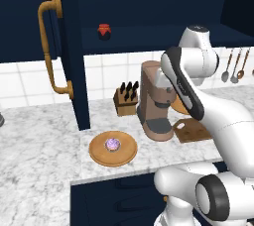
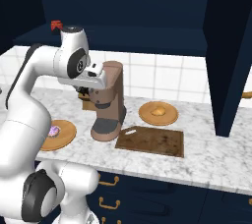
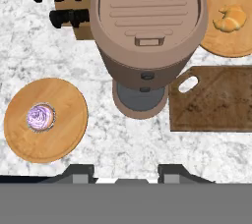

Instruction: From the different types of pastries on the counter, select a croissant and place it on the cutting board. Then retrieve a jar of jam from the cabinet and place it alongside the croissant on the cutting board.

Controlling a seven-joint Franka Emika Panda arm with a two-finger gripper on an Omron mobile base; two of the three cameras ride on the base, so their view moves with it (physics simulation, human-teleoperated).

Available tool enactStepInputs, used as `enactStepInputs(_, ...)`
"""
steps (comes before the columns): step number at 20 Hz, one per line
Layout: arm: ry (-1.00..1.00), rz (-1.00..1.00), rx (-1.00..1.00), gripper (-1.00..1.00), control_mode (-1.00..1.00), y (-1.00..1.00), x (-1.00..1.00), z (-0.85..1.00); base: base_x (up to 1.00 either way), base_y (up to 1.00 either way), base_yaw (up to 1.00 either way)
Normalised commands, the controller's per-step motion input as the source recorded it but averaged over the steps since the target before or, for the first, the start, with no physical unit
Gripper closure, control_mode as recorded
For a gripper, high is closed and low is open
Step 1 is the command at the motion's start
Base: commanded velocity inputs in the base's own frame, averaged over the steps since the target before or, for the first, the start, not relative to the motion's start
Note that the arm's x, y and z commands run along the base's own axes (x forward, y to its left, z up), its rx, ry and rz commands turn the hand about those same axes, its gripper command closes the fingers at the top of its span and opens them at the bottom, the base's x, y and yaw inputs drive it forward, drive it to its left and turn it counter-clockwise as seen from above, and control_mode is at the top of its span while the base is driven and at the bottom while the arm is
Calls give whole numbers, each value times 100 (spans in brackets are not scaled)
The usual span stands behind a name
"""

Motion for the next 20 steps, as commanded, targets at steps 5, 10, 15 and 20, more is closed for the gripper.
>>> enactStepInputs(5,0,0,0,-100,-100,0,0,0,0,0,0)
enactStepInputs(10,-19,-1,0,-100,-100,28,17,24,0,0,0)
enactStepInputs(15,-44,7,-1,-100,-100,40,22,67,0,0,0)
enactStepInputs(20,-38,16,5,-100,-100,24,43,46,0,0,0)
